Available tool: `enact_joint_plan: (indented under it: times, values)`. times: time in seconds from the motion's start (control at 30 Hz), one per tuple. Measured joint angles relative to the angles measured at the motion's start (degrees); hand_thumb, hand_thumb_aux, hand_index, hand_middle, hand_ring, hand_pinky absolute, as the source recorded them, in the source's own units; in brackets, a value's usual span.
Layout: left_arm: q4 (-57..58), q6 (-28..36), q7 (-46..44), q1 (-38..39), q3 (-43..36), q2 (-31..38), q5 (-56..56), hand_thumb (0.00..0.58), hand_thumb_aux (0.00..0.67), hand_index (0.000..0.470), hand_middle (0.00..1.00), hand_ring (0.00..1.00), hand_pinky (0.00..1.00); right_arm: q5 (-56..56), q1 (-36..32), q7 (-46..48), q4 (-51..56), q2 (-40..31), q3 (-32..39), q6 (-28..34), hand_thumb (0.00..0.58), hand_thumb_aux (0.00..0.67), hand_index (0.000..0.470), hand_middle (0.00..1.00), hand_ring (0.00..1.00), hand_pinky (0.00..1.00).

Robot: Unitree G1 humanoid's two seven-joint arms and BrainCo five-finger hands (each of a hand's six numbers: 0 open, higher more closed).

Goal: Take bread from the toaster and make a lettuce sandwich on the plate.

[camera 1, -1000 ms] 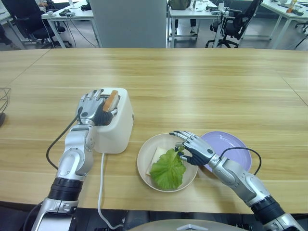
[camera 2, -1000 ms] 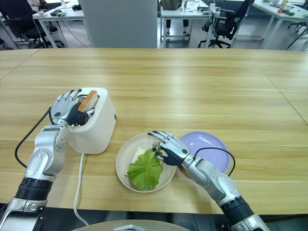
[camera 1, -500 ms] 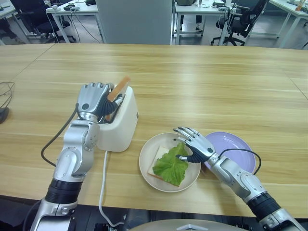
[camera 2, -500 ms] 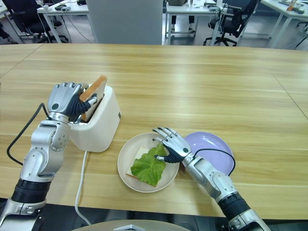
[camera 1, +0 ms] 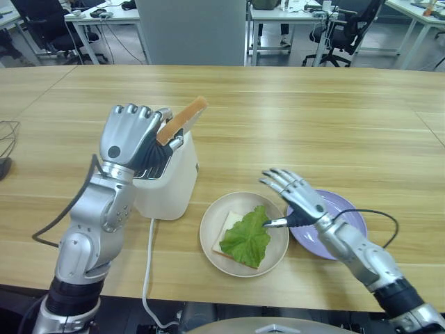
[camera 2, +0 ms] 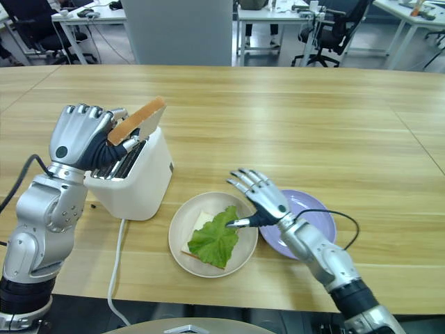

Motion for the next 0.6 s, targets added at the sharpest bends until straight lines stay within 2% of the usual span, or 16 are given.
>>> enact_joint_plan:
  times: [0.13,0.27,0.37,0.5,0.6]
  values:
    - [-5.2,6.8,-7.1,4.5,-2.5,-9.3,-12.2,0.58,0.67,0.46,1.0,1.0,1.0,5.8,3.8,0.4,-6.7,-5.0,-5.7,-6.3,0.0,0.0,0.0,0.0,0.0,0.0]
    - [-6.1,12.4,-10.2,10.8,-5.7,-15.7,-19.3,0.58,0.67,0.46,1.0,1.0,1.0,8.2,8.0,0.3,-9.2,-7.5,-9.5,-11.6,0.0,0.0,0.0,0.0,0.0,0.0]
    - [-6.2,15.1,-9.0,17.2,-8.6,-22.4,-24.1,0.58,0.67,0.46,1.0,1.0,1.0,8.0,10.7,0.2,-11.9,-7.5,-11.0,-15.7,0.0,0.0,0.0,0.0,0.0,0.0]
    - [-5.9,15.5,-3.5,25.1,-13.2,-30.8,-27.1,0.58,0.67,0.46,1.0,1.0,1.0,6.4,14.1,0.5,-16.0,-6.1,-11.0,-19.4,0.0,0.0,0.0,0.0,0.0,0.0]
    - [-4.0,13.8,1.0,30.0,-16.6,-31.4,-26.6,0.58,0.67,0.46,1.0,1.0,1.0,4.3,14.9,2.1,-17.3,-4.3,-9.1,-20.9,0.0,0.0,0.0,0.0,0.0,0.0]
